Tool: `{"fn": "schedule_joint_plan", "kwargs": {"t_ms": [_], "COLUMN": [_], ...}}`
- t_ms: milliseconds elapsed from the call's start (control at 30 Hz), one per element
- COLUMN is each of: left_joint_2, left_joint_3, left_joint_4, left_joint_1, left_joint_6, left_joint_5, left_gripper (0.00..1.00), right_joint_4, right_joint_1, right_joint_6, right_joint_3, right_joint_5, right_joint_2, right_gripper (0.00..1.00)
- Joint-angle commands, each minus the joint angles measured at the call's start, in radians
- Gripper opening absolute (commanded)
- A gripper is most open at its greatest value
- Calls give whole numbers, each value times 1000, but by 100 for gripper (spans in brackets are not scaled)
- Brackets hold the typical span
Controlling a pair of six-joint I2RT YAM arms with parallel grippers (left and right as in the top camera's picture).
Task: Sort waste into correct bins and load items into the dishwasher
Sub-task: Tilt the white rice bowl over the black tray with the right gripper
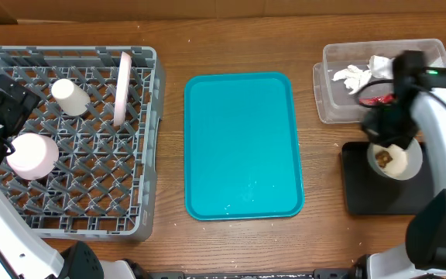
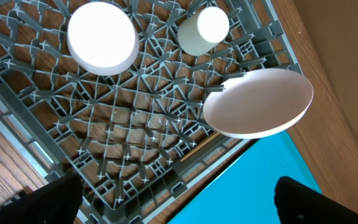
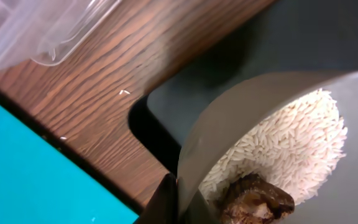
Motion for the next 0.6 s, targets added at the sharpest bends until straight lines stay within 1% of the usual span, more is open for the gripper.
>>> {"fn": "schedule_joint_plan", "kwargs": {"t_ms": [0,100,167,400,567], "left_joint_2": [5,5,5,5,5], "left_joint_3": [1,1,1,1,1], "left_joint_4": [-2,-2,-2,-2,-2], "left_joint_1": [4,4,4,4,4], "left_joint_6": [-20,-20,-20,-20,-20], "left_joint_5": [7,7,7,7,7], "left_gripper": [100,100,100,100,100], "right_joint_4": [-2,-4,0,60,95], "right_joint_1": [-141,-237,-303,-511,-603], "right_joint_6": [-203,-284,-303,-448,-509], "right_joint_3": [26,19,3,-104,-172], "right_joint_5": [-256,-361,-416,-704,-858], "right_joint_2": [-33,-32,-32,-31,-18], "right_gripper": [4,4,4,4,4]}}
